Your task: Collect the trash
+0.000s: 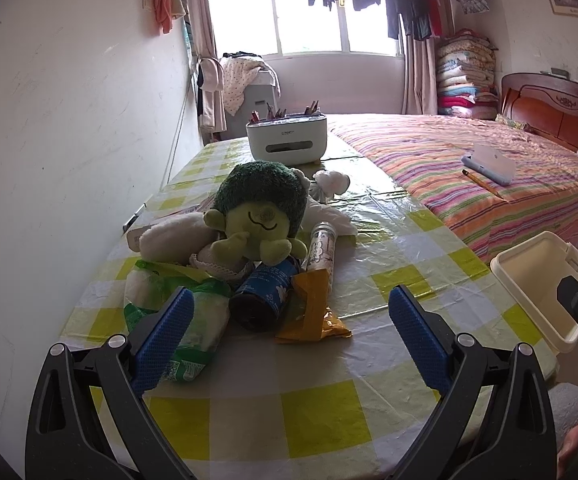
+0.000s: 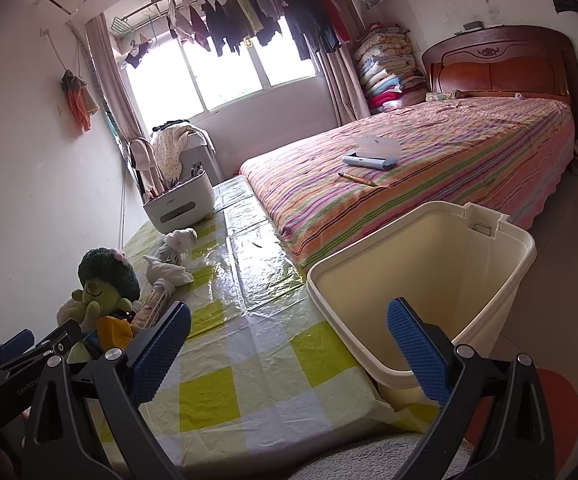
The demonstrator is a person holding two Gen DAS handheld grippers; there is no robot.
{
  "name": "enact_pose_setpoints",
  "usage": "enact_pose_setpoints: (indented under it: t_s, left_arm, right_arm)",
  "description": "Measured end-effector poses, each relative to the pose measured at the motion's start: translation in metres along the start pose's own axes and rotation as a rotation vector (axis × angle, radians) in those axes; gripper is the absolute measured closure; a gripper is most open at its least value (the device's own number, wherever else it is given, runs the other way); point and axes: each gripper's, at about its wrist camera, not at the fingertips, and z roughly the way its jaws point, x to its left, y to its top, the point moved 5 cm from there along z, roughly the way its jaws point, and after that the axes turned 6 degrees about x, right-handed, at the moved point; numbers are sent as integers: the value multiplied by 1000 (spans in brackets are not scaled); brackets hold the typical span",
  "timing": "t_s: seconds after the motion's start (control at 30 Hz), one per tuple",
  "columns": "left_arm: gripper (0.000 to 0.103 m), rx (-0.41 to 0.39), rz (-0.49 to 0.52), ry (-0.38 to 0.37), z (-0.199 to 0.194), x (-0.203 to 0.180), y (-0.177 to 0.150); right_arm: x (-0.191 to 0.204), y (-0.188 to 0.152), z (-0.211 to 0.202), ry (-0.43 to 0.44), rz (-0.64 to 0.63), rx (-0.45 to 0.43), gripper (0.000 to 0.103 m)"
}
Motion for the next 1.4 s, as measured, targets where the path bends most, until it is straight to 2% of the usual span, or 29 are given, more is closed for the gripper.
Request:
enact_pose_setpoints:
  t_s: [1.4]
  left_arm:
    - [7, 12, 16, 10, 1, 1, -3]
  right_arm:
    - [1, 0, 0, -1, -4, -5, 7]
